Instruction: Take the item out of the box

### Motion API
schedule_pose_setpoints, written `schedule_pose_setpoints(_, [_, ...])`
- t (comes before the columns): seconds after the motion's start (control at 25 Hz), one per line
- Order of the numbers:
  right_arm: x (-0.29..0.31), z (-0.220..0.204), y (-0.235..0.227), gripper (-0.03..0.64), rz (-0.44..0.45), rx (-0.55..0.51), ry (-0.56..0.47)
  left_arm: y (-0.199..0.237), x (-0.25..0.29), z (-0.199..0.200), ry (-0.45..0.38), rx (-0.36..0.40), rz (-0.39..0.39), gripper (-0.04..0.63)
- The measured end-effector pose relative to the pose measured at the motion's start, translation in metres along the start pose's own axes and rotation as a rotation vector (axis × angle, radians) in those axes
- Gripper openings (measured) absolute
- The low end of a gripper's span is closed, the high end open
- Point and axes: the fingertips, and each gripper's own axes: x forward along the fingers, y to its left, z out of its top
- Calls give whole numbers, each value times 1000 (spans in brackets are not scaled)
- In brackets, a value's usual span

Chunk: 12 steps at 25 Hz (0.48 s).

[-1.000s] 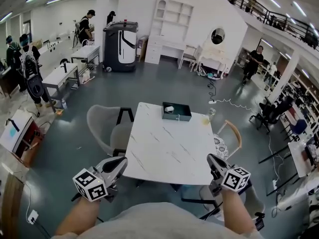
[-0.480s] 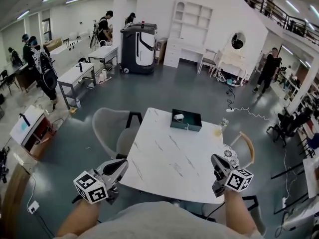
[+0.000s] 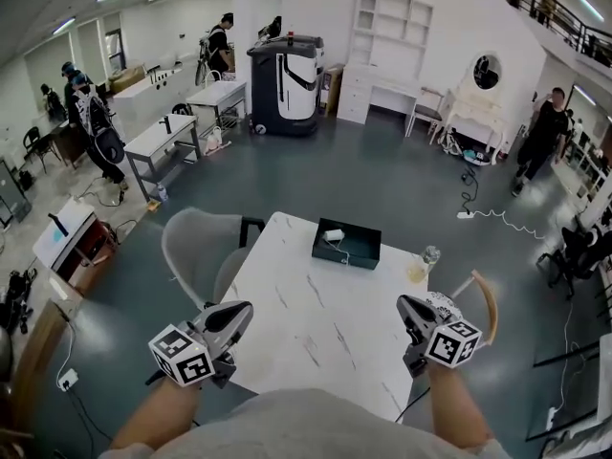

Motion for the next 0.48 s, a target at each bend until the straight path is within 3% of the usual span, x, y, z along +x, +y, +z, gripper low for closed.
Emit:
schedule_pose_setpoints(0.24, [28, -2, -49, 8, 51, 18, 69, 0, 60, -12, 59, 14, 46, 3])
schedule_pose_setpoints(0.48, [62, -5, -78, 9, 47, 44, 128, 19, 92, -25, 121, 17, 59, 4])
